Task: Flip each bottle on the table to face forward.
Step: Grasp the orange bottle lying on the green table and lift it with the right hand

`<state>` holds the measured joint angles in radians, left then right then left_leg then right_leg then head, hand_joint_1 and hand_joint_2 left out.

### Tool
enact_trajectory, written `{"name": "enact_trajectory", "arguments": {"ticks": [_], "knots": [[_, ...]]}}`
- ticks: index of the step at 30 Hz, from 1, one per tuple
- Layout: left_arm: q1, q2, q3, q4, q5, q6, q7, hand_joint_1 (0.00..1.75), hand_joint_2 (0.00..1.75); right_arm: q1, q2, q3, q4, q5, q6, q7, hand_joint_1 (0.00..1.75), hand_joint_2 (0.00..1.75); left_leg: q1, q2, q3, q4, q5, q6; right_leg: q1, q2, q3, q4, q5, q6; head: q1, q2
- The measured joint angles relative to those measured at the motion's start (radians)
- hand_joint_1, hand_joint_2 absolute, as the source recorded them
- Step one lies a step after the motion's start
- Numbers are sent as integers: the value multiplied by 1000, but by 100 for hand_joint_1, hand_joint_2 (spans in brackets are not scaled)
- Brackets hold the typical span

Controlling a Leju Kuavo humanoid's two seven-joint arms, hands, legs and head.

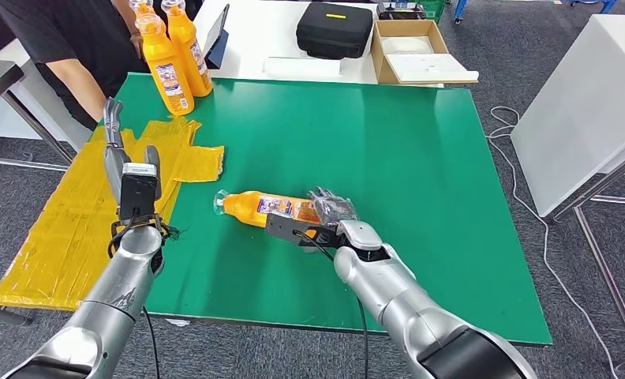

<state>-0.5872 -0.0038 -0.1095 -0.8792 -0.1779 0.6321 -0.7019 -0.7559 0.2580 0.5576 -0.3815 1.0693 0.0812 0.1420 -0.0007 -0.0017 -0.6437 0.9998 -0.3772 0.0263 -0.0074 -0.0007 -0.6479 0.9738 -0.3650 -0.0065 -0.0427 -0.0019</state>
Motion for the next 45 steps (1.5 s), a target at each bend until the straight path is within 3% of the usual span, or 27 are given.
{"name": "enact_trajectory", "arguments": {"ticks": [25,45], "knots": [[0,4,-23,-15,31,2,0,0,0,-23,-7,21,68,7,73,54,0,175,0,0,0,0,0,0,0,0,0,0,0,0,0,0],[10,13,-37,-33,52,18,0,0,0,-45,-9,23,77,20,1,91,0,175,0,0,0,0,0,0,0,0,0,0,0,0,0,0]]}}
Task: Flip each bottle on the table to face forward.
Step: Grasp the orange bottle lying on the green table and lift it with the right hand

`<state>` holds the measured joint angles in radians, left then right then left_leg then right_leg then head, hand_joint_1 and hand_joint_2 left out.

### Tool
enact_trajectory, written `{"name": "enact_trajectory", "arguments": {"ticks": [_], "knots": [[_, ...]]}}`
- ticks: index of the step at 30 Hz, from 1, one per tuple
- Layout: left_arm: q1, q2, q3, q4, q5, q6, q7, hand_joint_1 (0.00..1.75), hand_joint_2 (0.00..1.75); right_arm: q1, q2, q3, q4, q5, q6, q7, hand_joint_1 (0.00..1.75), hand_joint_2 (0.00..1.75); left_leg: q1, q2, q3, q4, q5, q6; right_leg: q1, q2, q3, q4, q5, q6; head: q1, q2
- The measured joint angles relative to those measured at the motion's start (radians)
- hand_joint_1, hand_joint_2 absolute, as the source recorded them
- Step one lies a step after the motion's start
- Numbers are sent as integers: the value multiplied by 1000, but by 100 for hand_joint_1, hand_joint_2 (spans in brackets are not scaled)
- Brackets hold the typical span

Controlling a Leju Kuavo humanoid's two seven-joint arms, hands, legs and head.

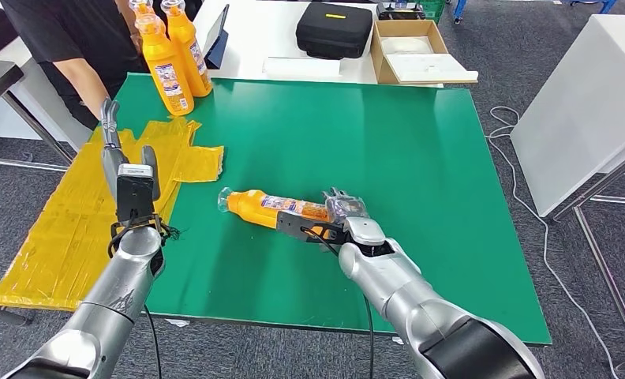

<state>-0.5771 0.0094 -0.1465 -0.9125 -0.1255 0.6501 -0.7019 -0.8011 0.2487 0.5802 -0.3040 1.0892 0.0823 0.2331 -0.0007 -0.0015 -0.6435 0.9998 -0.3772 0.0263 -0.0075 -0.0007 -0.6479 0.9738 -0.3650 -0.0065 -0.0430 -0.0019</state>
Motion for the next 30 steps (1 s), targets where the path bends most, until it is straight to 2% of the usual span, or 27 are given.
{"name": "enact_trajectory", "arguments": {"ticks": [28,29,30], "knots": [[2,0,-4,-17,9,-3,0,0,0,16,37,0,15,-7,33,-9,0,175,0,0,0,0,0,0,0,0,0,0,0,0,0,0],[3,0,-4,-17,9,-3,0,0,0,17,37,0,16,-6,35,-7,7,175,0,0,0,0,0,0,0,0,0,0,0,0,0,0],[3,0,-4,-18,9,-3,0,0,0,19,37,0,16,-6,35,-6,41,175,0,0,0,0,0,0,0,0,0,0,0,0,0,0]]}}
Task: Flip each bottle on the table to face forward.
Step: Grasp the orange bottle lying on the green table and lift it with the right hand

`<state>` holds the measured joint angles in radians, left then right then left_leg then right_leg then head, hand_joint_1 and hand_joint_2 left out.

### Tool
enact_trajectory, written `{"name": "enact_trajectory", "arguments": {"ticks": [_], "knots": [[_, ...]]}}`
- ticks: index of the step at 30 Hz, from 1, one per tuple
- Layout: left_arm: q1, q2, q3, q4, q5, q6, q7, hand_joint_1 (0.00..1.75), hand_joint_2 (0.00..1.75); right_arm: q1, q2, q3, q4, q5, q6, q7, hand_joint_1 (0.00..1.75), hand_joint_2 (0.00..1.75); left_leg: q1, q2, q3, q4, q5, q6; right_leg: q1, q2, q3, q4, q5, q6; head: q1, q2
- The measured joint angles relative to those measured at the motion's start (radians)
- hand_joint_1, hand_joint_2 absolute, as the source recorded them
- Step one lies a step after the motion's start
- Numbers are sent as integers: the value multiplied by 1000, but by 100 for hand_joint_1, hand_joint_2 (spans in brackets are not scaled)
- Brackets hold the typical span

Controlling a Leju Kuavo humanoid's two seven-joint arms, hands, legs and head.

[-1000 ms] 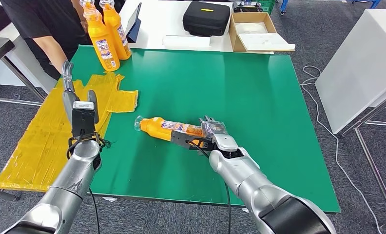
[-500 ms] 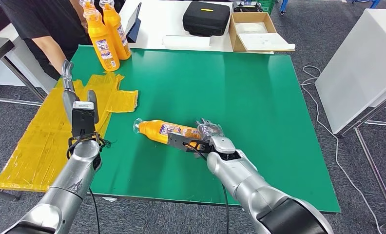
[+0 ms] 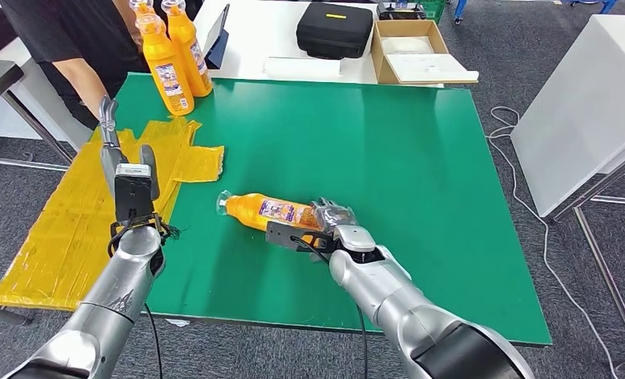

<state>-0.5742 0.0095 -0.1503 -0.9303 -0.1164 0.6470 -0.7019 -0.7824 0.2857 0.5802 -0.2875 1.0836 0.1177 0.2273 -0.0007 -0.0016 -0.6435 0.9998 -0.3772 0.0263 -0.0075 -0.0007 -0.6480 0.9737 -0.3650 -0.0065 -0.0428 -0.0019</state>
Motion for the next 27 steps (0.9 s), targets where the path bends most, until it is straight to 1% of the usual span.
{"name": "enact_trajectory", "arguments": {"ticks": [2,3,6,7,10,12,14,23,27], "knots": [[0,0,0,-1,0,0,0,0,0,1,0,0,1,0,2,2,108,175,0,0,0,0,0,0,0,0,0,0,0,0,0,0],[0,-1,0,-1,-1,1,0,0,0,2,0,0,1,0,4,2,134,175,0,0,0,0,0,0,0,0,0,0,0,0,0,0],[0,-1,0,-1,-3,2,0,0,0,4,0,0,1,0,7,4,134,175,0,0,0,0,0,0,0,0,0,0,0,0,0,0],[0,-1,0,-1,-3,2,0,0,0,5,0,0,1,0,7,4,139,175,0,0,0,0,0,0,0,0,0,0,0,0,0,0],[0,-2,0,-1,-3,2,0,0,0,5,0,0,1,-1,7,4,162,175,0,0,0,0,0,0,0,0,0,0,0,0,0,0],[0,-3,0,-1,-4,2,0,0,0,5,-1,0,1,-1,7,4,170,175,0,0,0,0,0,0,0,0,0,0,0,0,0,0],[0,-3,0,-1,-5,2,0,0,0,5,-1,0,1,-1,7,5,173,175,0,0,1,0,0,0,0,0,0,0,0,0,0,0],[3,-5,0,-6,-9,0,0,0,0,6,-1,0,1,-1,8,9,175,175,0,0,1,0,0,0,0,0,0,0,0,0,0,0],[8,-8,3,-7,-1,-53,0,0,0,8,-4,0,1,2,4,9,175,175,0,0,1,0,0,0,0,0,0,0,0,0,0,0]]}}
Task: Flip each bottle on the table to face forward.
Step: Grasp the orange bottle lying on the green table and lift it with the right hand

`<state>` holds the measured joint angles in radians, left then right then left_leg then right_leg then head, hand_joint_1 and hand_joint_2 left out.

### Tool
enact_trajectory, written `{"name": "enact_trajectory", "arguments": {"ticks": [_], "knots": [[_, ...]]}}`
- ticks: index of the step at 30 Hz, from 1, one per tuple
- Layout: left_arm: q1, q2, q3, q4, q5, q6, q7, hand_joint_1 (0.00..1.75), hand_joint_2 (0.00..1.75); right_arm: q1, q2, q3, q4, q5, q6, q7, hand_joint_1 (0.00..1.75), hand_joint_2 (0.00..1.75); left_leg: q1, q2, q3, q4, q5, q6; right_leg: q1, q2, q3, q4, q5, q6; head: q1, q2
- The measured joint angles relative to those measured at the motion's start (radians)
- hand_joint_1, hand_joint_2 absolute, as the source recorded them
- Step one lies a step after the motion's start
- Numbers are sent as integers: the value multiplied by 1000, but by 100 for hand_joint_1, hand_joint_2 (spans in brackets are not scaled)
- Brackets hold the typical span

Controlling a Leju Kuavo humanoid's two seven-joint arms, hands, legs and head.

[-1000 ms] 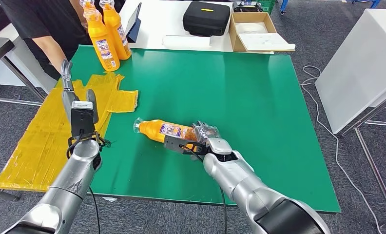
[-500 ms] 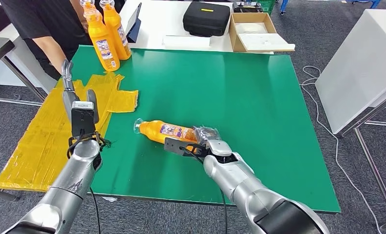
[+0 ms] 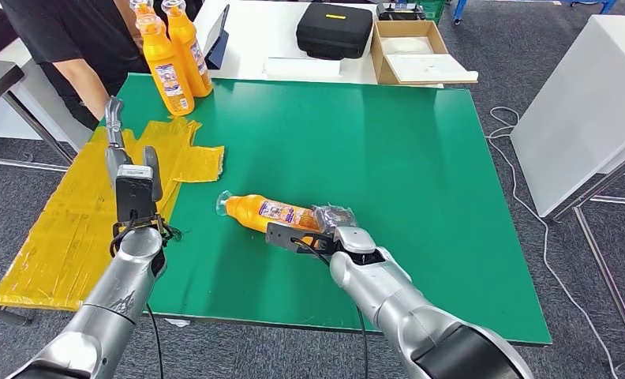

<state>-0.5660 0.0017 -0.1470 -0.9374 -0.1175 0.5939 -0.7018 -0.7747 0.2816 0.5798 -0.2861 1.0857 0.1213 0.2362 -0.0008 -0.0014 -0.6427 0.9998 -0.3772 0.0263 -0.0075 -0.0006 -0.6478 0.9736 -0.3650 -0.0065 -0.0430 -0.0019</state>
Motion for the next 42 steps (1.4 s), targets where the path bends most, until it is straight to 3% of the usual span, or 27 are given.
{"name": "enact_trajectory", "arguments": {"ticks": [6,9,13,20,23,31,42], "knots": [[4,-2,6,1,7,-42,0,0,0,3,-2,0,0,2,-5,-4,175,175,0,0,0,0,0,0,0,0,0,0,0,0,0,0],[6,-3,17,7,39,-116,7,0,0,3,-6,0,-1,2,-19,-15,175,175,0,0,0,0,0,0,0,0,0,0,0,0,0,0],[31,-2,42,11,130,-303,36,0,175,3,-29,-4,-15,-9,-50,-59,175,175,-1,0,0,0,0,0,-1,0,0,0,0,0,0,0],[112,-1,57,-6,223,-617,87,0,175,-2,-97,-34,-153,-79,-88,-129,175,175,-1,0,-1,0,0,0,-1,0,0,0,0,1,0,0],[141,-8,47,-7,253,-697,98,0,175,-2,-135,-46,-261,-115,-71,-136,175,175,-2,0,-1,0,0,0,-1,0,-1,0,0,1,0,0],[141,-15,39,34,307,-716,95,0,175,23,-210,-51,-460,-166,-55,-132,175,175,-1,0,-1,0,0,1,-1,0,-1,0,0,1,0,0],[128,-15,39,70,314,-716,93,0,175,44,-240,-51,-534,-170,-57,-132,175,175,-1,0,-1,0,0,0,-1,0,-1,0,0,1,0,0]]}}
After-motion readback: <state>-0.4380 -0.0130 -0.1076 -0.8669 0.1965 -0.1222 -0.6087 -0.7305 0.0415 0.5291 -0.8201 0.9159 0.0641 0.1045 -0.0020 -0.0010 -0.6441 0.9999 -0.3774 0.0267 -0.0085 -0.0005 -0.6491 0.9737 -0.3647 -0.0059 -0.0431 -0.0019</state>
